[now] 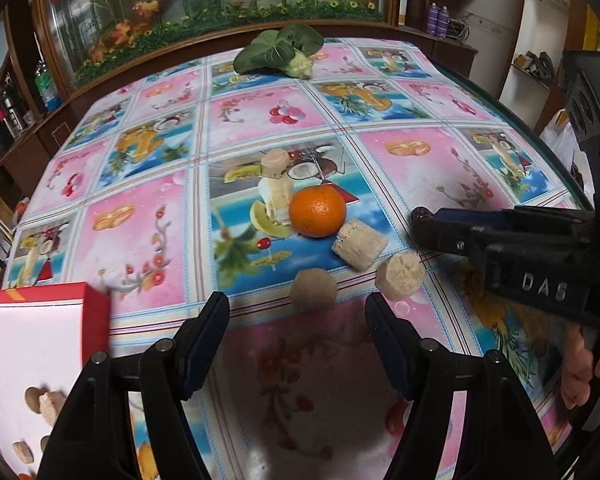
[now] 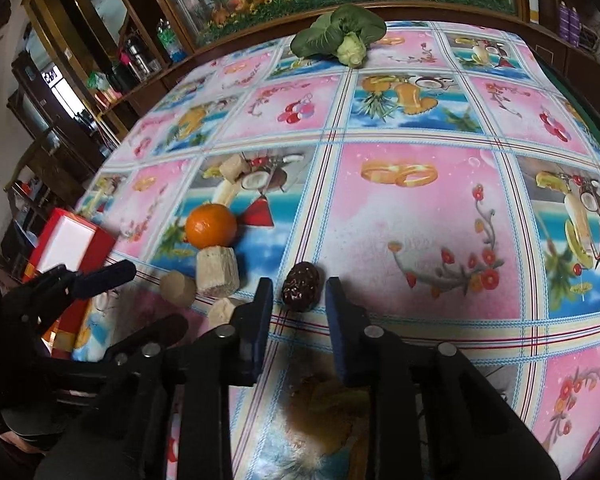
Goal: Organize fruits
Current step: 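Grasp a red date with the right tool while the left grasps a beige cake ball, then carry the red date and beige cake ball over the tray and open both tools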
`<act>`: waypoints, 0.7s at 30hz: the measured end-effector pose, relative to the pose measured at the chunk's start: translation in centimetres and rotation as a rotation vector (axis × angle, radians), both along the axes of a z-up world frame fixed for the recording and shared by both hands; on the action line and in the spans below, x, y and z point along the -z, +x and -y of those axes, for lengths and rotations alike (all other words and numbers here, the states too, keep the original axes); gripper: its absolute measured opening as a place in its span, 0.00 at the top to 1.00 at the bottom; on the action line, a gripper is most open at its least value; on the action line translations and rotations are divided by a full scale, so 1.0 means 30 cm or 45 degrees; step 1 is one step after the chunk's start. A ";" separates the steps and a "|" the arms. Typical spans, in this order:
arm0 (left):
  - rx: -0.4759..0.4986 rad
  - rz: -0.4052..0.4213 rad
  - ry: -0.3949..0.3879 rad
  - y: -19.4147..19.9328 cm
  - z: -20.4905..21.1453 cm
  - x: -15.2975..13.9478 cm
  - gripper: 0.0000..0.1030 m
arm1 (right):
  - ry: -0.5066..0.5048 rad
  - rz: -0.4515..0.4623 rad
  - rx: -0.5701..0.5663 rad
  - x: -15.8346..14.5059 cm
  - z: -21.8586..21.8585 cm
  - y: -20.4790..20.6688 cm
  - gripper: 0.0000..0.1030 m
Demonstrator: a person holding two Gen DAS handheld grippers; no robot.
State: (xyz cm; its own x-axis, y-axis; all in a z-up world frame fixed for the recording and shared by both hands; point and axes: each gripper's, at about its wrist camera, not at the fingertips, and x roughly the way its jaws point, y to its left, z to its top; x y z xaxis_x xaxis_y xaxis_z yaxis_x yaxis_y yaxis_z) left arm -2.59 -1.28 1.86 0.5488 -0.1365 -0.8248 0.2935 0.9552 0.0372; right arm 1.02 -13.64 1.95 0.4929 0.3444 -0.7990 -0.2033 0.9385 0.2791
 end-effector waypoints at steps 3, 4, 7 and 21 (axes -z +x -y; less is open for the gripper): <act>0.000 -0.044 -0.033 0.026 -0.005 0.023 0.48 | -0.033 0.016 -0.003 0.001 -0.008 -0.001 0.79; -0.002 -0.042 -0.039 0.026 -0.006 0.022 0.49 | -0.036 0.019 -0.004 0.000 -0.009 -0.001 0.80; 0.004 -0.037 -0.041 0.025 -0.003 0.019 0.53 | -0.036 0.020 0.005 -0.001 -0.007 0.000 0.80; -0.066 0.079 -0.070 -0.040 -0.035 -0.083 0.75 | 0.058 0.172 0.097 -0.069 0.046 -0.014 0.80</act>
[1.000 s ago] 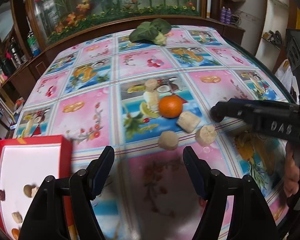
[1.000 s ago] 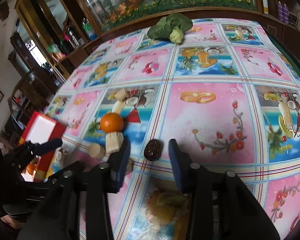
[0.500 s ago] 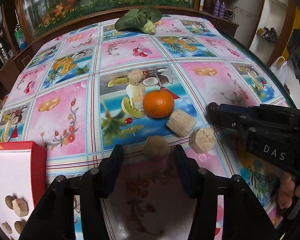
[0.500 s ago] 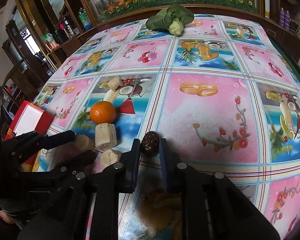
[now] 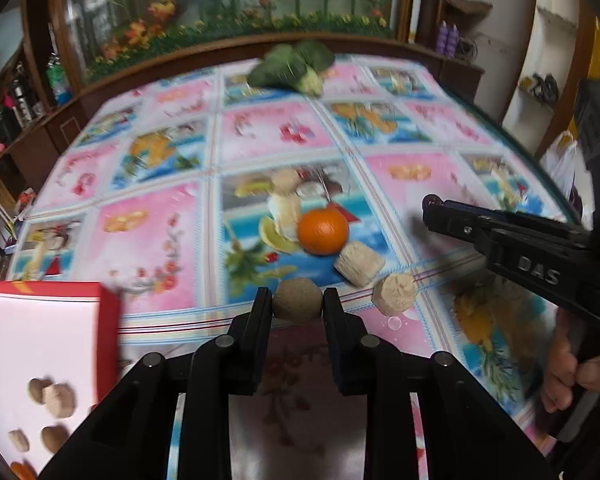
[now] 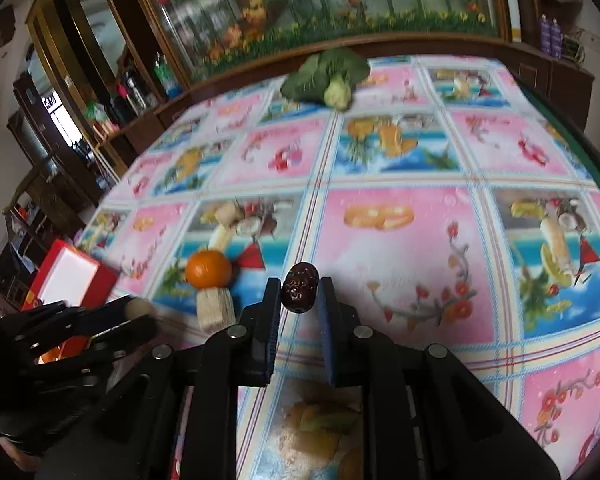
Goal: Organize fruits
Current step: 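Carry the red date and beige cake ball over the tray and open both tools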
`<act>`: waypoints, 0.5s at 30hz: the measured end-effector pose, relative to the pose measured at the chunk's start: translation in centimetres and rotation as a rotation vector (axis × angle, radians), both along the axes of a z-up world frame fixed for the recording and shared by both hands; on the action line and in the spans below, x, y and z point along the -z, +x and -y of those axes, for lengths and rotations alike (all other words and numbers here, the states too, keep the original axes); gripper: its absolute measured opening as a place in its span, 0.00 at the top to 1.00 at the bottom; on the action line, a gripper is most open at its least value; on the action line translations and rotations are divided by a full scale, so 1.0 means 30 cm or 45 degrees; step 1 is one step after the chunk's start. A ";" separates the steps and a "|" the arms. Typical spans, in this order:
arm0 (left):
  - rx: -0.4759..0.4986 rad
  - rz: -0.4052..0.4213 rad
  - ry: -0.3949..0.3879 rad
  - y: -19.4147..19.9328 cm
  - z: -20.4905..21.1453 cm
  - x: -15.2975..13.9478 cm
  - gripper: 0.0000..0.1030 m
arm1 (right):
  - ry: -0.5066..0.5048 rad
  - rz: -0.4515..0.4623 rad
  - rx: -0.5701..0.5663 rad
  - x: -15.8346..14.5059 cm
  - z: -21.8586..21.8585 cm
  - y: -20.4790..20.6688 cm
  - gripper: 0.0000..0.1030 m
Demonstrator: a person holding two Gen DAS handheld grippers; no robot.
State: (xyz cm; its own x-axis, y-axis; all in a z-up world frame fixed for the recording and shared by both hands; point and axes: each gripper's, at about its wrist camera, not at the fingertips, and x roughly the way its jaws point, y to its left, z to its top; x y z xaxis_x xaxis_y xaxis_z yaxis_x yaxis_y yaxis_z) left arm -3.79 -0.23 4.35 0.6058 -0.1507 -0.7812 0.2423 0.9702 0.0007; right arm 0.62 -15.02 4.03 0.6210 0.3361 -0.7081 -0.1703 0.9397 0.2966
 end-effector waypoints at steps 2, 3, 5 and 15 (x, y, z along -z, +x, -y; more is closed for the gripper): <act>-0.015 0.048 -0.016 -0.035 -0.028 -0.043 0.76 | 0.013 0.051 0.026 -0.017 0.011 -0.008 0.80; -0.028 0.072 -0.022 -0.054 -0.048 -0.064 0.76 | 0.015 0.070 0.036 -0.022 0.016 -0.010 0.80; -0.066 0.121 -0.040 -0.101 -0.108 -0.107 0.76 | 0.018 0.103 0.055 -0.030 0.020 -0.009 0.80; -0.424 0.246 -0.039 -0.240 -0.534 -0.203 0.76 | 0.235 0.124 -0.085 -0.053 -0.138 -0.010 0.80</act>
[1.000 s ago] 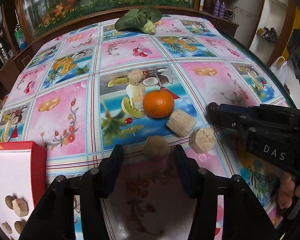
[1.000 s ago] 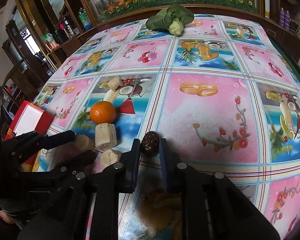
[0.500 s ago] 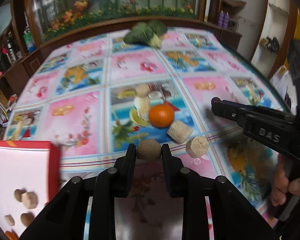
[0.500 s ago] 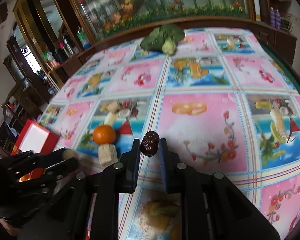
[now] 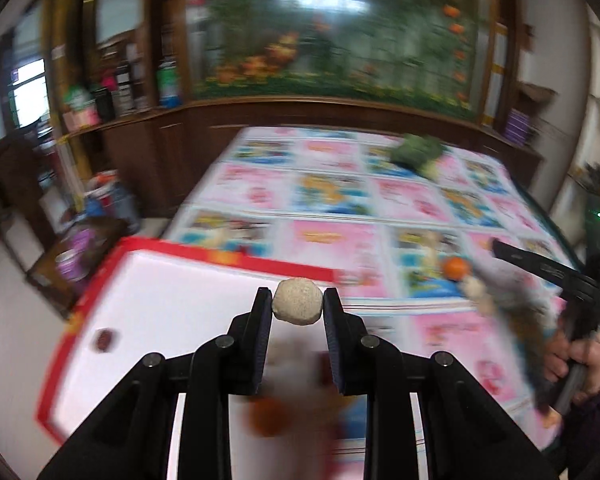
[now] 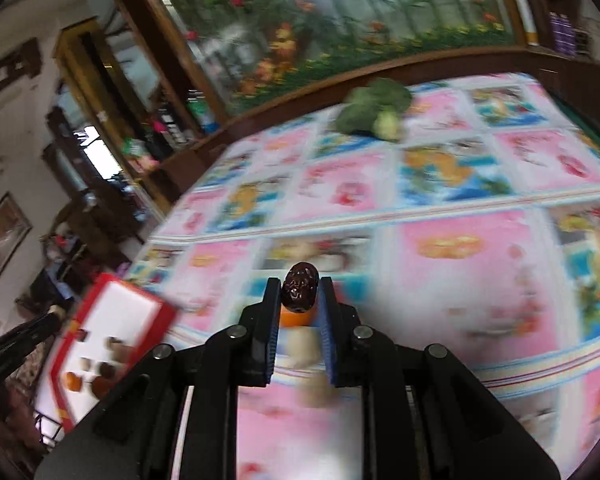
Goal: Organize fruits
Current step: 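Carry the red date and beige cake ball over the tray and open both tools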
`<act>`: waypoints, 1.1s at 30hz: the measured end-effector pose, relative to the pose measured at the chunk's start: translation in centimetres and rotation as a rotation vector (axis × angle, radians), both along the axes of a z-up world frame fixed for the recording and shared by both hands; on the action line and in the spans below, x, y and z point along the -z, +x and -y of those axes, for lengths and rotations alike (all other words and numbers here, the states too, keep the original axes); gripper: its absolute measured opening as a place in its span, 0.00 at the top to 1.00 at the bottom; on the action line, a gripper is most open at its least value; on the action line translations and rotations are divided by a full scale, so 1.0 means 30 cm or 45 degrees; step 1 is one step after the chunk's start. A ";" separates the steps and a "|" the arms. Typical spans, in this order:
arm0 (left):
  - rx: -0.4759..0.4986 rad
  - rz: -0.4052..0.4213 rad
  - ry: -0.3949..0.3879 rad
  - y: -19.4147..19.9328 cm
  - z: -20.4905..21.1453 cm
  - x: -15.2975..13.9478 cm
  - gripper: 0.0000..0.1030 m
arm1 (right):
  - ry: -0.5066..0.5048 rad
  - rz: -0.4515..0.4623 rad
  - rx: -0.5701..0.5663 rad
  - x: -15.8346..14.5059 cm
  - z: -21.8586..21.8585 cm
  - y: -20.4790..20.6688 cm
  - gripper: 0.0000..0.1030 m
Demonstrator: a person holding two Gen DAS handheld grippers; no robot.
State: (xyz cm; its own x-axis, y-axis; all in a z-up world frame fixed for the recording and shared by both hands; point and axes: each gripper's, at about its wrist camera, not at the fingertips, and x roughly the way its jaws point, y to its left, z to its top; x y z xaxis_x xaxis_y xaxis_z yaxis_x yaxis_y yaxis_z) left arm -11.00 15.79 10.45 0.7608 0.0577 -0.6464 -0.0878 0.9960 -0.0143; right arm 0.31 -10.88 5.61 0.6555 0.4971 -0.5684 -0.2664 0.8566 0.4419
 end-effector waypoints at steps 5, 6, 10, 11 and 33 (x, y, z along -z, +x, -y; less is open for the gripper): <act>-0.183 0.006 -0.018 -0.018 -0.184 0.012 0.76 | 0.093 -0.013 -0.211 -0.021 -0.305 -0.010 0.80; -0.208 0.005 -0.018 -0.017 -0.205 0.016 0.76 | 0.099 -0.024 -0.270 -0.023 -0.395 -0.009 0.80; -0.291 -0.029 0.008 0.016 -0.264 0.054 0.76 | 0.070 -0.076 -0.404 -0.016 -0.639 -0.001 0.80; -0.307 -0.046 0.019 0.032 -0.273 0.069 0.76 | 0.040 -0.092 -0.433 -0.010 -0.700 0.003 0.80; -0.340 -0.279 0.134 0.126 -0.288 0.202 0.75 | -0.246 -0.099 -0.530 0.108 -0.859 -0.017 0.80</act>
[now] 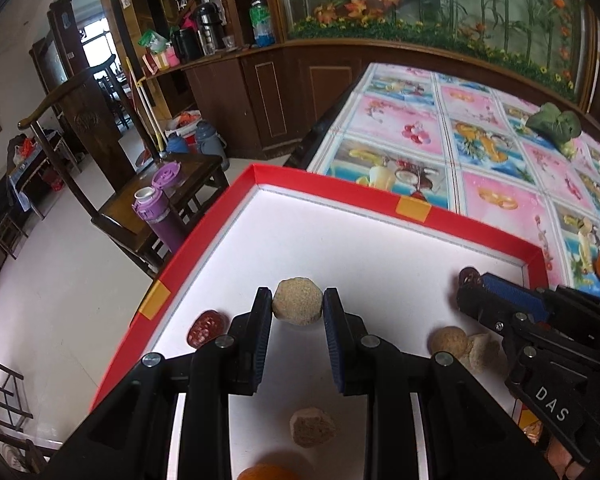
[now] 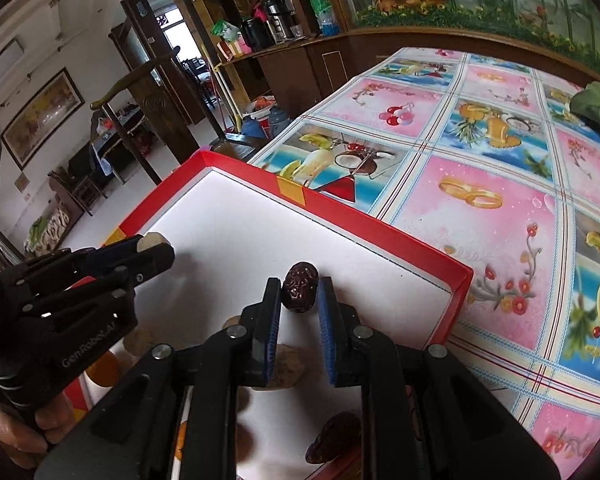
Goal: Organize fruits
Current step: 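Carry the red date and beige cake ball over the tray and open both tools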
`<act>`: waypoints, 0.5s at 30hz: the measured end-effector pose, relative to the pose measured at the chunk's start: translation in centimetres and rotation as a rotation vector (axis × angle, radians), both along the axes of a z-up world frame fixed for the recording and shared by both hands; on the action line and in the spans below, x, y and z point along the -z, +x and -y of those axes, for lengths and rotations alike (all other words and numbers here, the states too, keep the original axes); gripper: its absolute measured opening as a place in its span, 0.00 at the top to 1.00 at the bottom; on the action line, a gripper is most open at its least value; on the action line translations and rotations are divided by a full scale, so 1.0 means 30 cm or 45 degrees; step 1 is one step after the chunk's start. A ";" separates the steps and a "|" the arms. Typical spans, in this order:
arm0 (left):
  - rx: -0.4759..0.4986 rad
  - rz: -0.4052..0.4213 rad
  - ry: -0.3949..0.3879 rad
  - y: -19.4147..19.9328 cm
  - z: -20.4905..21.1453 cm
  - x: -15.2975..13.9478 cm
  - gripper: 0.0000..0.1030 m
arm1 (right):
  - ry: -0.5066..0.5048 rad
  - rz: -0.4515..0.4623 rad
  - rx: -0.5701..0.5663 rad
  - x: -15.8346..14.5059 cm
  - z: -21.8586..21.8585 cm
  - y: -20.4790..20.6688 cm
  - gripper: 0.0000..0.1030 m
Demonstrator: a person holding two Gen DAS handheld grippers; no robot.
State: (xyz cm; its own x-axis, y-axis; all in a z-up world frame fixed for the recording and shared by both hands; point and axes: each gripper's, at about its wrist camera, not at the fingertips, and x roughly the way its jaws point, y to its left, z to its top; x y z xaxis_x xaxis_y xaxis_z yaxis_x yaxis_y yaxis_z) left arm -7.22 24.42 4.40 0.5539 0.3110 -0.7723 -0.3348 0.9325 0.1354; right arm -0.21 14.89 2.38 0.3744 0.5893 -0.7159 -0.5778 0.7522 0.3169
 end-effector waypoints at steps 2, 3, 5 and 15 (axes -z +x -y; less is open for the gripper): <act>0.009 -0.023 -0.021 0.003 0.001 0.015 0.75 | -0.017 0.021 0.003 0.002 -0.005 -0.004 0.80; 0.011 -0.030 -0.031 0.005 0.001 0.019 0.75 | -0.025 0.029 0.002 0.000 -0.005 -0.008 0.80; 0.006 -0.048 -0.053 0.008 -0.004 0.032 0.75 | -0.034 0.043 -0.005 0.000 -0.011 -0.014 0.79; -0.053 -0.052 -0.091 -0.008 -0.027 0.028 0.41 | 0.025 0.007 -0.050 -0.019 -0.005 -0.025 0.59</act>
